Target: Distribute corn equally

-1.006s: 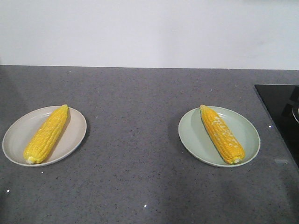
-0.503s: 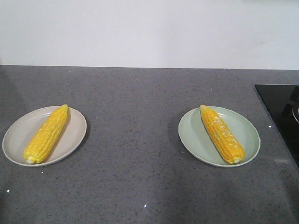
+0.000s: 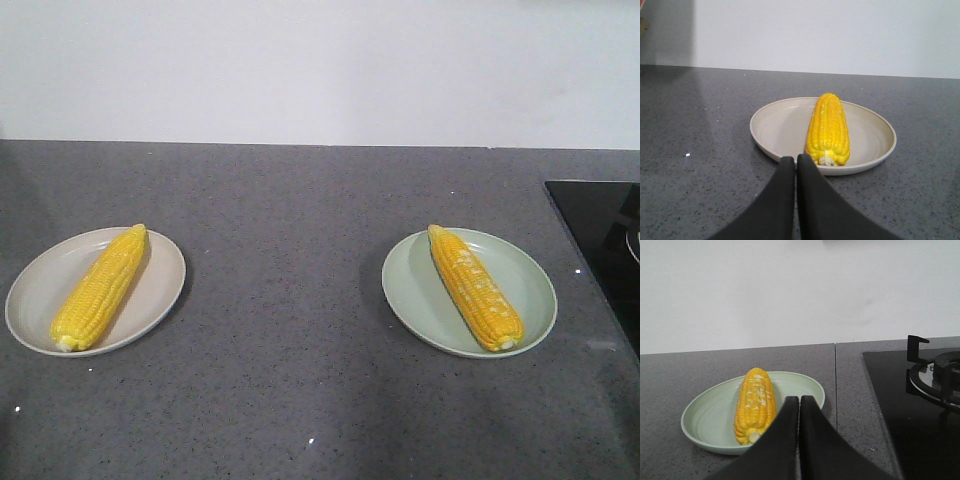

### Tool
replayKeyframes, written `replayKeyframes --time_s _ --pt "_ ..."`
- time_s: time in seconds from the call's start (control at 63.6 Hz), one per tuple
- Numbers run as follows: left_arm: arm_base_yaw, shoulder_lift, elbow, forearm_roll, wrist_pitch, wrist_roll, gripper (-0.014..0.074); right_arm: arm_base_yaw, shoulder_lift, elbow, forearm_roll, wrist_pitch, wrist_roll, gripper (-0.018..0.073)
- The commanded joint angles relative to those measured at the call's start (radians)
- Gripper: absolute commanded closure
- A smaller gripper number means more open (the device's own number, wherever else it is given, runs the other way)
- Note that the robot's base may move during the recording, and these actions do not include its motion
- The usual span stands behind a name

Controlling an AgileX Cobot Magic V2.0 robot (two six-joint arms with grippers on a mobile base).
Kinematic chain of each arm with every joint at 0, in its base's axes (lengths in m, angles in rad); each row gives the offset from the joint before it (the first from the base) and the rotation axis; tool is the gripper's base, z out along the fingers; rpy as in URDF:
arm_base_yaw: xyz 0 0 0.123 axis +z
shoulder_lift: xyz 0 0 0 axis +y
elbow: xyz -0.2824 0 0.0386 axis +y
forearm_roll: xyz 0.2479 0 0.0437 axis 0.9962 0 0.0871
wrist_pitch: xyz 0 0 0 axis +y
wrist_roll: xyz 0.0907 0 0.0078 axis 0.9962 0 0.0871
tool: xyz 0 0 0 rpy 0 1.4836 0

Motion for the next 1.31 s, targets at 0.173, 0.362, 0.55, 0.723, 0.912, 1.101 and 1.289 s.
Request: replayKeyframes --time_s 0.173,0.362,0.55,0.723,0.912,1.101,1.289 --pt "-0.006 -0.004 -0.028 -0.011 -0.07 0.002 0.0603 -0.007 -0.007 0.018 -0.004 -0.076 -0.012 0.0564" --pt "-0.006 -0.004 -0.028 -0.011 -0.07 0.002 0.0603 -0.007 -0.007 0.018 -0.004 -0.076 -0.012 0.0564" --pt "-0.006 -0.004 -0.028 -0.011 -0.07 0.002 0.0603 -0.007 -0.007 0.018 -0.004 -0.076 -0.012 0.0564" --pt "-0.006 -0.004 -0.028 -0.011 -0.07 0.002 0.0603 -0.007 -0.007 0.018 -0.004 -0.076 -0.012 0.0564" --pt "-0.006 -0.004 -0.028 -0.011 -0.07 0.002 0.0603 -0.007 -0.007 0.018 -0.004 -0.076 -0.012 0.0564" --pt "-0.006 -0.004 -0.028 -0.011 -0.07 0.002 0.0603 -0.007 -0.007 0.018 -0.004 -0.075 -0.012 0.0564" --pt "-0.006 -0.004 -0.028 -0.011 -0.07 0.002 0.0603 -0.007 -0.007 0.018 -0.004 -0.075 -0.012 0.0564"
